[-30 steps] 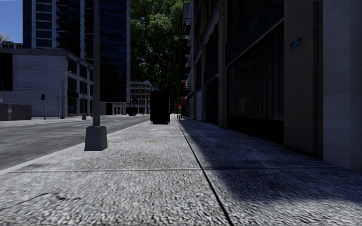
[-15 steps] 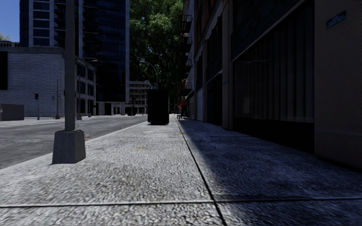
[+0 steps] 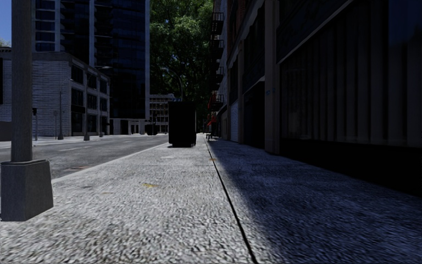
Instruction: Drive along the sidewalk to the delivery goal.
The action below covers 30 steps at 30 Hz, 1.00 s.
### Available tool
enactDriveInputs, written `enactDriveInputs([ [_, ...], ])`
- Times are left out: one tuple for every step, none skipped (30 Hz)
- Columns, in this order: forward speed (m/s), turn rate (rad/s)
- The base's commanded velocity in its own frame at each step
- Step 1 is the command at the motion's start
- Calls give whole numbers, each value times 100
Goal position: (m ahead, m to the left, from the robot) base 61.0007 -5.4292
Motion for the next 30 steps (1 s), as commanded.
enactDriveInputs([
  [185,0],
  [185,0],
  [185,0],
  [185,0],
  [185,0],
  [185,0],
  [185,0],
  [185,0],
  [185,0],
  [185,0],
  [185,0],
  [185,0],
  [185,0],
  [185,0],
  [185,0],
  [185,-6],
  [185,-6],
  [185,-10],
  [185,-11],
  [185,-12],
  [185,-12],
  [185,-12],
  [185,-12],
  [185,-10],
  [185,0],
  [185,0],
  [185,0],
  [185,0],
  [185,0],
  [185,0],
])
